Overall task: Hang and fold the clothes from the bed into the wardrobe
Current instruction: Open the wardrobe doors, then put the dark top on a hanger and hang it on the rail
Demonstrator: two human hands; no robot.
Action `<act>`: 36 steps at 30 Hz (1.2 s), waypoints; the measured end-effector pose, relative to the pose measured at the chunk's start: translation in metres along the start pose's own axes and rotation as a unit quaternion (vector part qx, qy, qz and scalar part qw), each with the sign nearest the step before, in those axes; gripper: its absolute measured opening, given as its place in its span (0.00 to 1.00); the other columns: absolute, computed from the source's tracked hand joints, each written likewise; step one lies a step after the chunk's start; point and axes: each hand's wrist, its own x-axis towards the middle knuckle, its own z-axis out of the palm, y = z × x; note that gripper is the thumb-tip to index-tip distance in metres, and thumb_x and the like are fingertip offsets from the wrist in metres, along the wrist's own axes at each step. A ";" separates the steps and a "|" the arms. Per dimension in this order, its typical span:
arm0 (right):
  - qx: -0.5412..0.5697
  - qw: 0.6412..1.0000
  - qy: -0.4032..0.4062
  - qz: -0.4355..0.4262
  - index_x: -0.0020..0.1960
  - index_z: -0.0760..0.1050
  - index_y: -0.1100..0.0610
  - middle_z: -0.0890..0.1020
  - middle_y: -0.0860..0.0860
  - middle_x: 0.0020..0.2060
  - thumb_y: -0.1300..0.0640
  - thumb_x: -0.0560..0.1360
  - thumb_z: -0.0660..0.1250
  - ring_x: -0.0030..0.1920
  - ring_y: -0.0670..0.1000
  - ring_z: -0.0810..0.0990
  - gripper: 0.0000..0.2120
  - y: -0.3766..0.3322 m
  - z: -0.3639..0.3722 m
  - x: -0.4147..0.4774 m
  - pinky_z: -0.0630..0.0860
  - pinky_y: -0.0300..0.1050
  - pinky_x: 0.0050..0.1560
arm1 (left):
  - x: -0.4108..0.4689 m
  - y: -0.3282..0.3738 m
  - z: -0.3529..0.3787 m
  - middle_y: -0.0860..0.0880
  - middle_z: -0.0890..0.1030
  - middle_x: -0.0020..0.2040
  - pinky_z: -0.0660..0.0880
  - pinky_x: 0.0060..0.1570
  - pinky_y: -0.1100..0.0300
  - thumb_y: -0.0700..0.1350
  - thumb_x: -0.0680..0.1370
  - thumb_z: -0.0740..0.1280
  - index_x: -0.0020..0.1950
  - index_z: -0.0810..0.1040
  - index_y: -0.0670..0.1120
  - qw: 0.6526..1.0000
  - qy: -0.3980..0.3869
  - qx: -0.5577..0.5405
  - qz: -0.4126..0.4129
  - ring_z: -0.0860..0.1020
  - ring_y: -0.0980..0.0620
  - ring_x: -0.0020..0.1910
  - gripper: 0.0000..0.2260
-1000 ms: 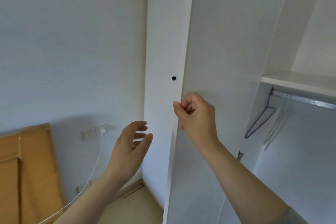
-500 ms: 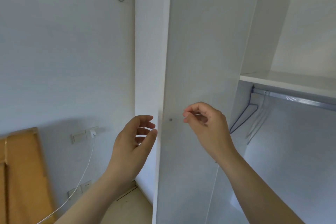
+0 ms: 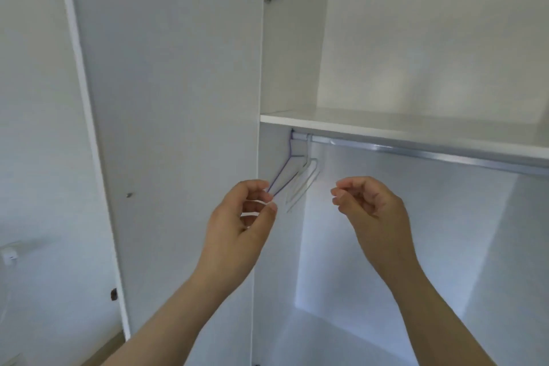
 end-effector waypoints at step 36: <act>-0.464 0.557 0.687 0.040 0.48 0.79 0.49 0.85 0.49 0.43 0.60 0.76 0.69 0.47 0.52 0.84 0.06 -0.151 -0.171 -0.229 0.80 0.58 0.54 | -0.133 0.130 0.312 0.58 0.81 0.48 0.74 0.44 0.71 0.49 0.73 0.66 0.55 0.78 0.55 0.575 -0.657 -0.484 0.059 0.80 0.59 0.47 0.11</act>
